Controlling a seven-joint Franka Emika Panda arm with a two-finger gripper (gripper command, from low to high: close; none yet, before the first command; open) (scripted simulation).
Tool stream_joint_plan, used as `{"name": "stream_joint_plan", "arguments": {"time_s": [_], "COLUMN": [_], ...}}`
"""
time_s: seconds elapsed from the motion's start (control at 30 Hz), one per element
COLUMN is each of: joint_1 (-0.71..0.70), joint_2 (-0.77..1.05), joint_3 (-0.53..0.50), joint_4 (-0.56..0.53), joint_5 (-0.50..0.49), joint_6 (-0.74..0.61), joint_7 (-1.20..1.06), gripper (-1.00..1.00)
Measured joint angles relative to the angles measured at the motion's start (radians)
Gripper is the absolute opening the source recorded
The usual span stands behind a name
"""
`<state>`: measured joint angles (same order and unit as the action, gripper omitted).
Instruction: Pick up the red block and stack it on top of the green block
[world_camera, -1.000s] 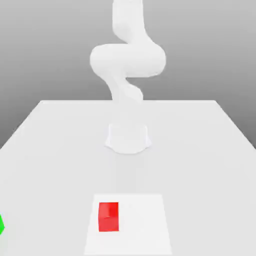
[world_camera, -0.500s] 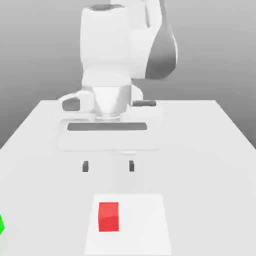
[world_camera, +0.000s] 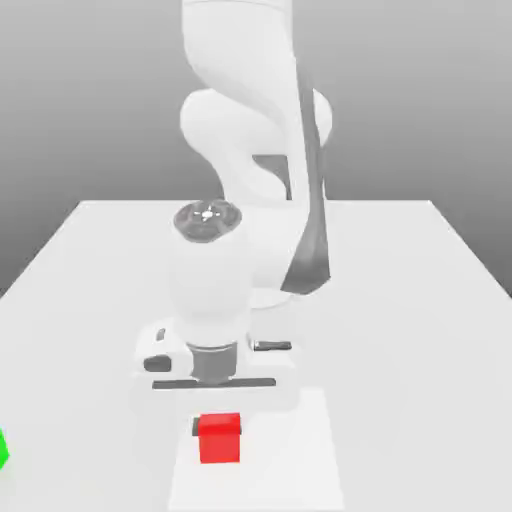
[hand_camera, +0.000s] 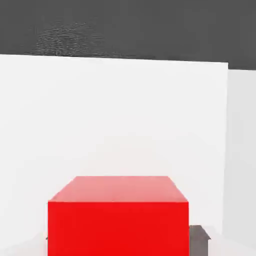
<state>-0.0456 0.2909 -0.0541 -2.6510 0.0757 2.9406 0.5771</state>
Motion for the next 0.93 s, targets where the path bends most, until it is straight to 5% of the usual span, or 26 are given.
{"name": "stream_joint_plan", "arguments": {"time_s": [0.23, 0.67, 0.77, 0.8, 0.93], "joint_1": [0.008, -0.258, -0.300, -0.312, -0.312], "joint_2": [-0.187, 0.011, 0.108, 0.143, 0.143], "joint_3": [-0.030, -0.276, -0.259, -0.245, -0.245], "joint_4": [-0.020, 0.419, 0.453, 0.457, 0.457], "joint_5": [-0.051, 0.093, 0.150, 0.169, 0.169], "joint_6": [-0.167, -0.429, -0.372, -0.343, -0.343], "joint_7": [0.044, 0.236, 0.215, 0.203, 0.203], "gripper": [-1.00, -1.00, -1.00, 1.00, 1.00]}}
